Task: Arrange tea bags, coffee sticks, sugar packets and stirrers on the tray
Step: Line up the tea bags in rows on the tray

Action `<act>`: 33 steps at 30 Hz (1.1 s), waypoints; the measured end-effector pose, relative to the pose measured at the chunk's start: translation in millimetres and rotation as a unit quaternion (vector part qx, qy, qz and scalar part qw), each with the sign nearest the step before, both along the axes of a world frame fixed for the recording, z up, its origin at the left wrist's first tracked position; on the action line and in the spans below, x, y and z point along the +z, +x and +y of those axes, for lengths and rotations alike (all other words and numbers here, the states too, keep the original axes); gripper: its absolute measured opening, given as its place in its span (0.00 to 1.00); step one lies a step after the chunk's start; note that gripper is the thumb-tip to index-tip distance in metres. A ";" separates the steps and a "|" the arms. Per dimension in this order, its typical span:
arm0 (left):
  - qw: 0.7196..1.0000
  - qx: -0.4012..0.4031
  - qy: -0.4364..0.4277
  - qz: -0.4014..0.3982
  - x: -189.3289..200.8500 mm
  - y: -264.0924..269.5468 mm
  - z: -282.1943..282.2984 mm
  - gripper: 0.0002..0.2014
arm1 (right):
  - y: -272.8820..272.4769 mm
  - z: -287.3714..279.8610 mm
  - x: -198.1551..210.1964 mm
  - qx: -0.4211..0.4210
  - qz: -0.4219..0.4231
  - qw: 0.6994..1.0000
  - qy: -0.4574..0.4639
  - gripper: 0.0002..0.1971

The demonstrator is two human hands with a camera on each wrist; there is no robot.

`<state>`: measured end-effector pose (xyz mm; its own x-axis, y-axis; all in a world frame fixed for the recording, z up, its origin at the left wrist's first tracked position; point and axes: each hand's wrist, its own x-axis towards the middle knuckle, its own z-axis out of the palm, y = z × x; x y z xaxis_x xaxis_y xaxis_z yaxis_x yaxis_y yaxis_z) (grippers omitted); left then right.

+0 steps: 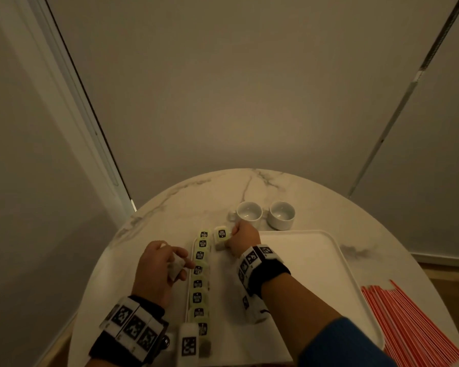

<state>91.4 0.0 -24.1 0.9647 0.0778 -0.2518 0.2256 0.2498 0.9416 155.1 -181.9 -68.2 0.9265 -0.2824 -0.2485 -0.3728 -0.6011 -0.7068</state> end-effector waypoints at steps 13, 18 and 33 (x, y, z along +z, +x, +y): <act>0.998 -0.058 0.022 -0.003 14.3 -11.7 9.9 0.06 | 14.8 -0.3 -15.9 -0.003 0.058 0.998 -0.028 0.12; 0.997 -0.055 0.051 -0.006 11.2 -12.1 14.5 0.04 | 11.6 6.1 -17.7 -0.001 0.046 0.997 -0.069 0.16; 0.993 -0.079 0.086 -0.024 -7.4 1.3 14.4 0.02 | 13.3 1.0 -11.5 0.084 0.067 0.987 -0.122 0.17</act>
